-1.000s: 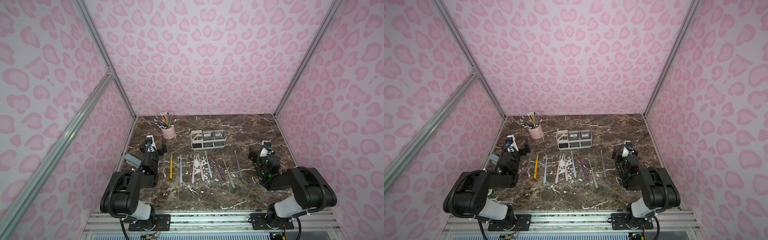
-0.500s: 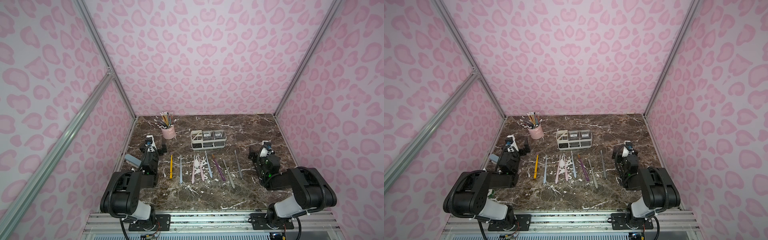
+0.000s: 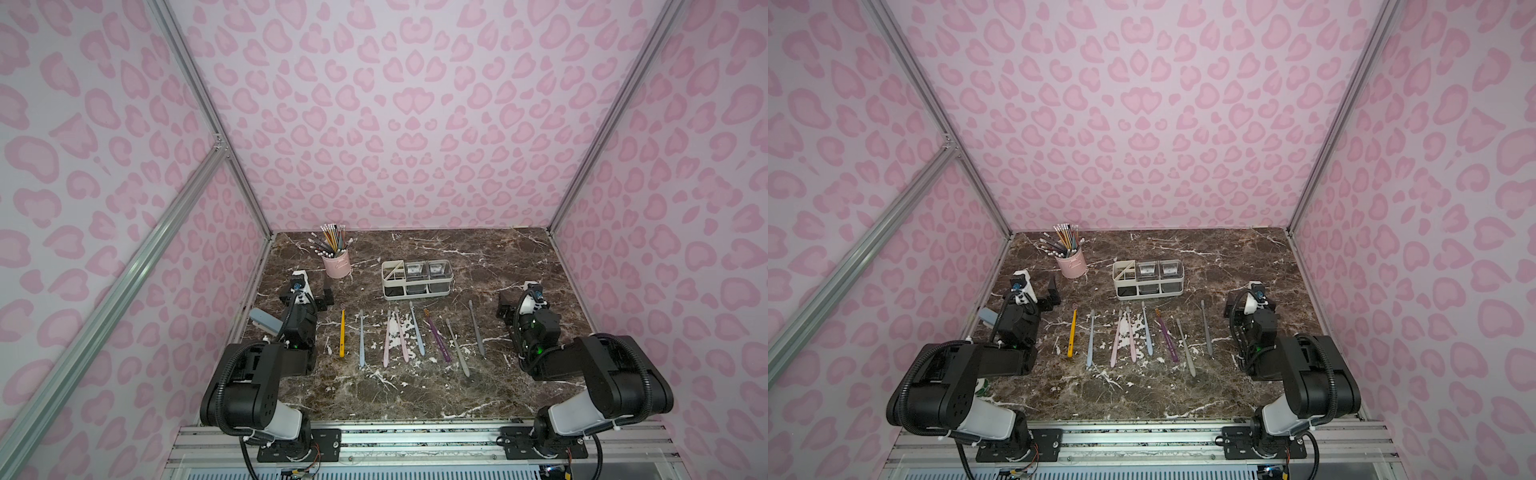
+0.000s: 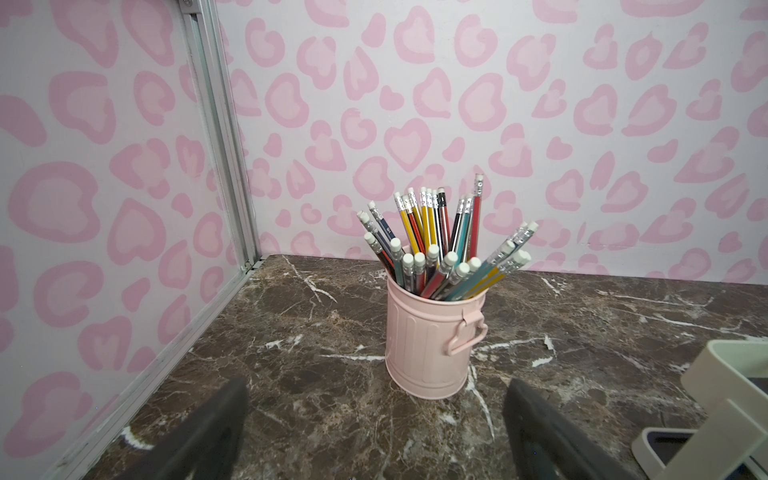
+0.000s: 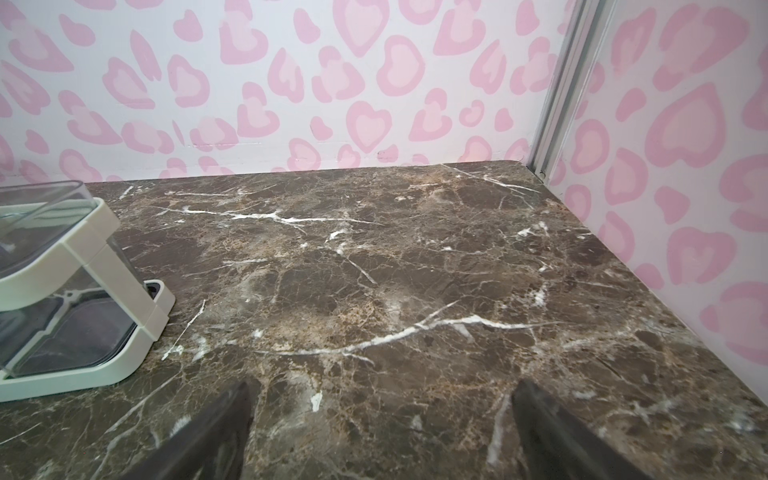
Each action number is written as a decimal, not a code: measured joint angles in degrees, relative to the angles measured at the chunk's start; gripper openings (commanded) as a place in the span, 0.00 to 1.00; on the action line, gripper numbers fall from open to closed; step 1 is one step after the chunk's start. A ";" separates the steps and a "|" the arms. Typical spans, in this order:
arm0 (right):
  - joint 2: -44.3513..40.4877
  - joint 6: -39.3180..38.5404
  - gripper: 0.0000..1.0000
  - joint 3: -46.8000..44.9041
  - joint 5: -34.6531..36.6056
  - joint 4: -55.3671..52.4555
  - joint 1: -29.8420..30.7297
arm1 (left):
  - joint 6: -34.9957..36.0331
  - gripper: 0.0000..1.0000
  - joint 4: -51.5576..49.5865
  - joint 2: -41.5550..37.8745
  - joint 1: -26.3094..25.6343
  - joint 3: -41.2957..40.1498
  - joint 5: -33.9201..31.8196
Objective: Place the toothbrush into the toothbrush holder
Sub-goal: Pick up the toothbrush from the center of the board.
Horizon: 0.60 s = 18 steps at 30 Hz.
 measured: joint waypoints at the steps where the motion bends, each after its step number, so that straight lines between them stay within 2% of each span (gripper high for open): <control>1: -0.17 -0.15 1.00 -0.02 0.02 0.00 0.13 | 0.00 0.98 -0.02 -0.04 0.00 0.02 -0.02; 4: -4.46 -1.03 1.00 2.05 2.93 -5.42 3.08 | -0.33 0.98 -7.15 -2.38 -0.04 4.02 -2.16; 7: -8.66 -3.02 1.00 7.69 6.19 -9.66 7.26 | -3.48 0.98 -24.74 -1.20 -0.15 21.46 -6.03; 9: -9.62 -3.85 1.00 9.77 8.79 -12.39 9.77 | -5.57 0.98 -32.81 1.18 -0.48 30.53 -7.13; 11: -9.94 -4.81 1.00 11.47 10.97 -16.28 12.02 | -7.19 0.98 -37.20 -0.02 -1.64 30.27 -7.89; 14: -11.80 -5.03 1.00 12.74 13.55 -20.44 14.27 | -8.52 0.98 -43.15 -6.34 -3.61 23.61 -7.08; 18: -14.97 2.86 1.00 16.37 14.23 -27.26 12.04 | -10.67 0.98 -43.87 -13.51 -4.48 22.34 -5.77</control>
